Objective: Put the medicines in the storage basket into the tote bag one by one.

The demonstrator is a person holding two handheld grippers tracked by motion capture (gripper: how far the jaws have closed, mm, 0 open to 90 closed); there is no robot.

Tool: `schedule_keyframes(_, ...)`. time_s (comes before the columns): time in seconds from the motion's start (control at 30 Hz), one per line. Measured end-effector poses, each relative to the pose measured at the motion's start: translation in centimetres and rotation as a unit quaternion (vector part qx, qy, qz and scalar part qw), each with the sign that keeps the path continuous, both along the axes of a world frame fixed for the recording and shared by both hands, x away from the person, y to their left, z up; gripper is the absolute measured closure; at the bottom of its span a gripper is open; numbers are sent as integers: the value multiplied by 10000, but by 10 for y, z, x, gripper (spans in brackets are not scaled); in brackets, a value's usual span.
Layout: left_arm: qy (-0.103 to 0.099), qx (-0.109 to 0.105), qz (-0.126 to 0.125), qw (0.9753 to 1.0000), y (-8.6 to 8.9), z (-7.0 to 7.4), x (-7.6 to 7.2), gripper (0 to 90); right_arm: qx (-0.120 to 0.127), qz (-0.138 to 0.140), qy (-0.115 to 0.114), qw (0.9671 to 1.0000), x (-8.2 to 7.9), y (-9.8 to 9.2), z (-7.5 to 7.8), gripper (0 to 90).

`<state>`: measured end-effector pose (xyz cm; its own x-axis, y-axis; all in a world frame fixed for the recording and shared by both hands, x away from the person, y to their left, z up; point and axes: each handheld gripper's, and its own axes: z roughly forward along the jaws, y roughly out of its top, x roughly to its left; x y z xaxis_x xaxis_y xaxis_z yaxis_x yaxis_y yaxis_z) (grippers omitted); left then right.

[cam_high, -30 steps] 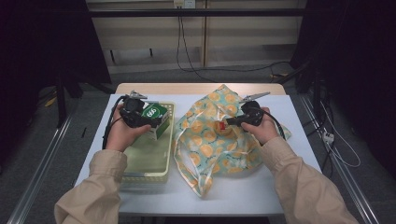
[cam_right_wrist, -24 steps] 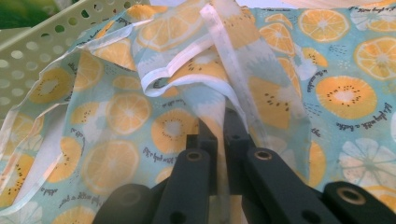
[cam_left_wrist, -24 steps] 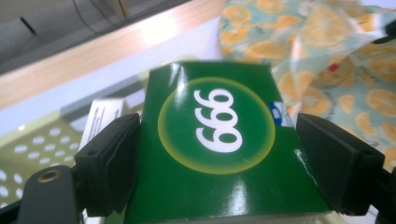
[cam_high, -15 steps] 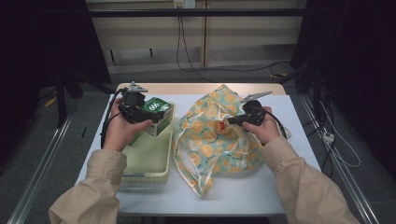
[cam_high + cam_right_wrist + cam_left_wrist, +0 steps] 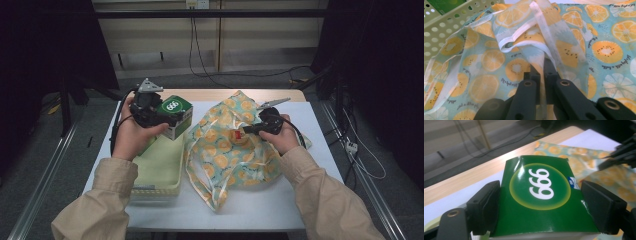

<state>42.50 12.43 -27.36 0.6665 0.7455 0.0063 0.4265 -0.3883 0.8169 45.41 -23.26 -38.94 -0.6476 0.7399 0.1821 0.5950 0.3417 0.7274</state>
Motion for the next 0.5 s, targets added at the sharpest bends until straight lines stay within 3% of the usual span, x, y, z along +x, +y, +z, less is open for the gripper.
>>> schedule_keyframes(0.1,39,-134,-196,9997,-14,-1,-4,182,19,-19,-10,10000,0,-3,2,897)
schedule_keyframes(0.33,162,-201,-675,9974,-51,-10,-11,182,31,-49,-49,10000,-1,-6,8,897)
schedule_keyframes(0.5,242,-73,-876,9958,-75,-20,-12,181,40,-40,-64,10000,-2,-7,9,897)
